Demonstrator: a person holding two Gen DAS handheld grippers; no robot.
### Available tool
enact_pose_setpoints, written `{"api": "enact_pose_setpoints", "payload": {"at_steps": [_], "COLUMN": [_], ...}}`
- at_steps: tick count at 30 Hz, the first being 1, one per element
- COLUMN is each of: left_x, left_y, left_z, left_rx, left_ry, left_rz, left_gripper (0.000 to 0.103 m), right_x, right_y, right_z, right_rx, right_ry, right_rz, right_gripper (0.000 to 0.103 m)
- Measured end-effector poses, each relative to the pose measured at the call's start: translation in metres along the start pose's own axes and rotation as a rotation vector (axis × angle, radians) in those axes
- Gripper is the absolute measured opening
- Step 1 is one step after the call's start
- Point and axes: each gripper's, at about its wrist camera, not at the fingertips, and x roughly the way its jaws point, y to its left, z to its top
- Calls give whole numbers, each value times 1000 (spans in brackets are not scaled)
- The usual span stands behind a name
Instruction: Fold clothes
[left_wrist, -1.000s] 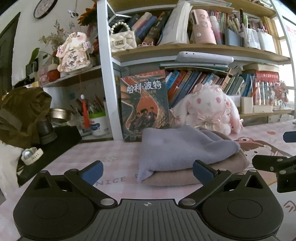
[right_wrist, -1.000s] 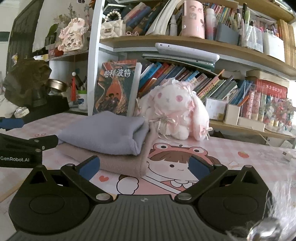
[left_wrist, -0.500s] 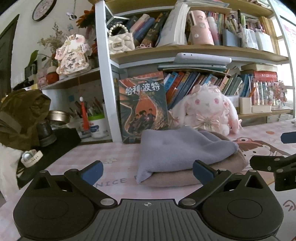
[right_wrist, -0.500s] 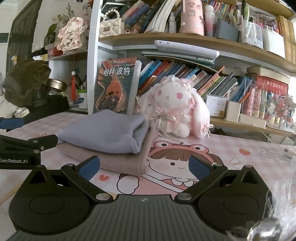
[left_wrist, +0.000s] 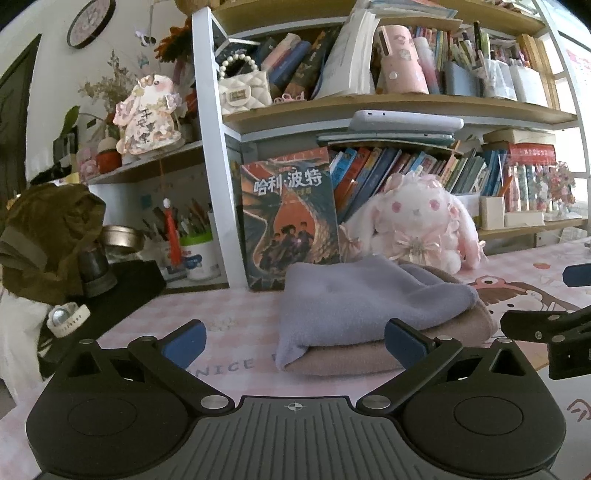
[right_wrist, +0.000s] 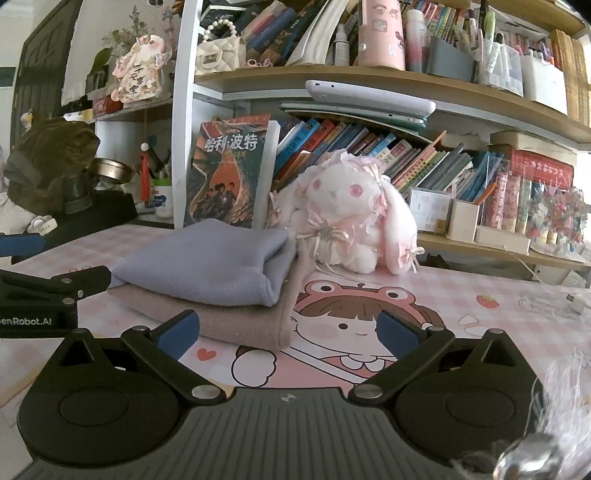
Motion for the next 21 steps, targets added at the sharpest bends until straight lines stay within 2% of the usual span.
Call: {"api": "enact_pose_setpoints", "payload": {"at_steps": [21], "left_x": [2], "left_y": [0], "left_z": [0], "left_rx": [-3], "left_ry": [19], "left_rz": [-14], "left_gripper": [103], "right_x": [0], "right_y": [0], "right_z": [0], "right_rx": [-4], "right_ry": [-2], "right_rz": [1], "right_gripper": [103]}}
